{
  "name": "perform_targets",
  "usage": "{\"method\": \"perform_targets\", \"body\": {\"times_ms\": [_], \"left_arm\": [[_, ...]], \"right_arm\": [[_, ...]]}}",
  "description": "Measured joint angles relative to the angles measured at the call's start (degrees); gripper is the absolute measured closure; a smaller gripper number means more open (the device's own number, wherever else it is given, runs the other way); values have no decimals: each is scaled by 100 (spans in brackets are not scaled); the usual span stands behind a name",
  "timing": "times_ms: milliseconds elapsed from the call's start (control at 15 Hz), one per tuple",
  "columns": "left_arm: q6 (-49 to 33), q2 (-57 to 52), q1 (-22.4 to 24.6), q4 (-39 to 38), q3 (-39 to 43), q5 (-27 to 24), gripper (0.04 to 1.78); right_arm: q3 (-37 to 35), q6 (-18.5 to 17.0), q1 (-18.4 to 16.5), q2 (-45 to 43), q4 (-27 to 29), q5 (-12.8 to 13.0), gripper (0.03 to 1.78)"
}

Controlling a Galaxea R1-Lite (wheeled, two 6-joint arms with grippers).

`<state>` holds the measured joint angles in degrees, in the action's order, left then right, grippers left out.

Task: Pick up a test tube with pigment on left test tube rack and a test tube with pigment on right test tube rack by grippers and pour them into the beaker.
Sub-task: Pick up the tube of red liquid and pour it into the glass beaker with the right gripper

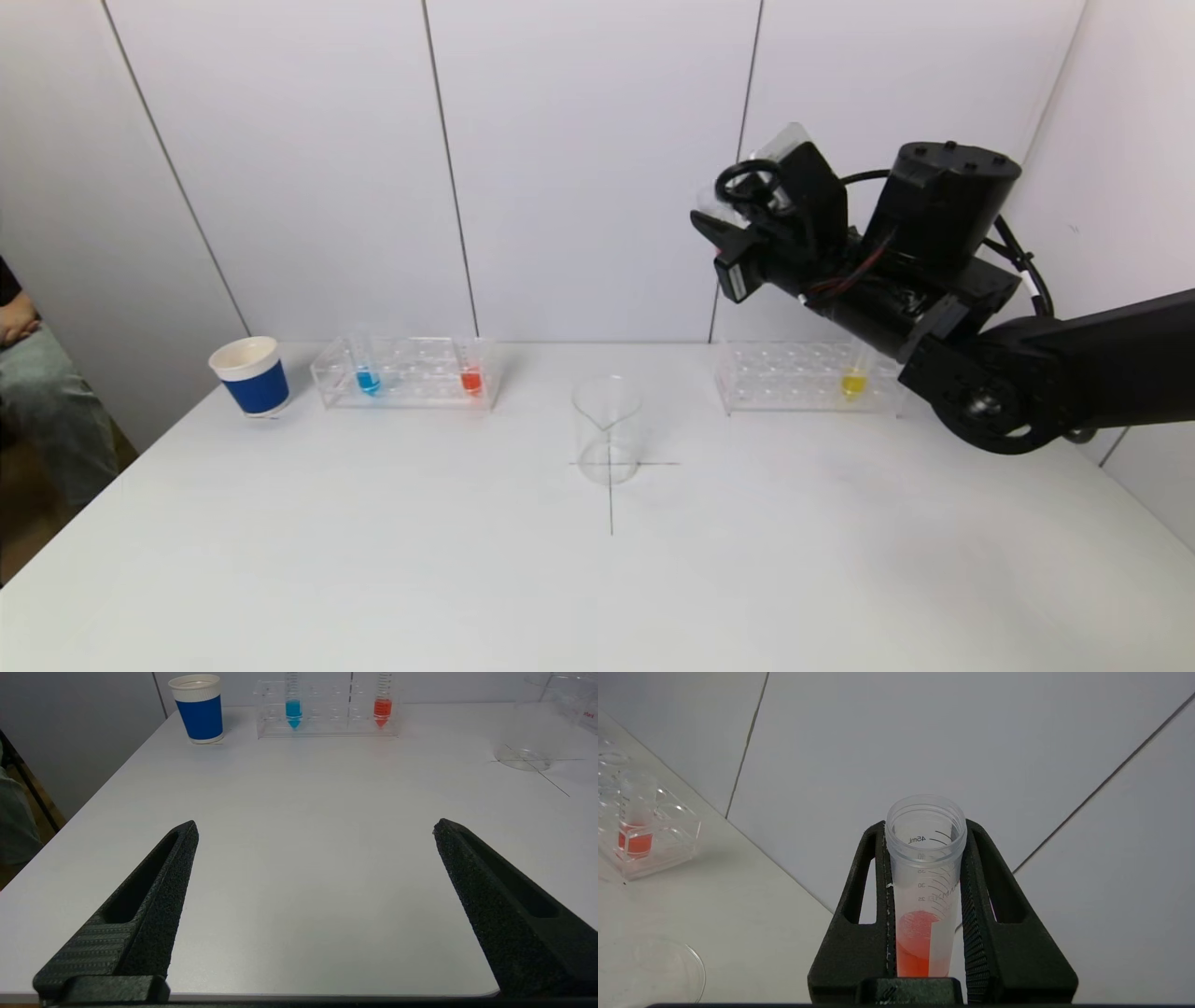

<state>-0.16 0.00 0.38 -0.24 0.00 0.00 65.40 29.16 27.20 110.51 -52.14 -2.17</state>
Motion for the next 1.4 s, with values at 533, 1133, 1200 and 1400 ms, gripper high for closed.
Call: {"method": "perform_targets", "body": {"times_ms": [533,1133,1200,1400], "left_arm": [[0,0,0,0,0,0,6],[0,0,-2,0,0,0,6],[-2,0,0,0,0,0,6],[0,0,0,0,0,0,6]], "right_arm": [[-160,391,286,167,-95,22,135],[-333,735,343,617,-970,-424,135],[-374,818,321,739,-1337,-574,135],[-510,918,245,1003,-1963,-844,135]]}}
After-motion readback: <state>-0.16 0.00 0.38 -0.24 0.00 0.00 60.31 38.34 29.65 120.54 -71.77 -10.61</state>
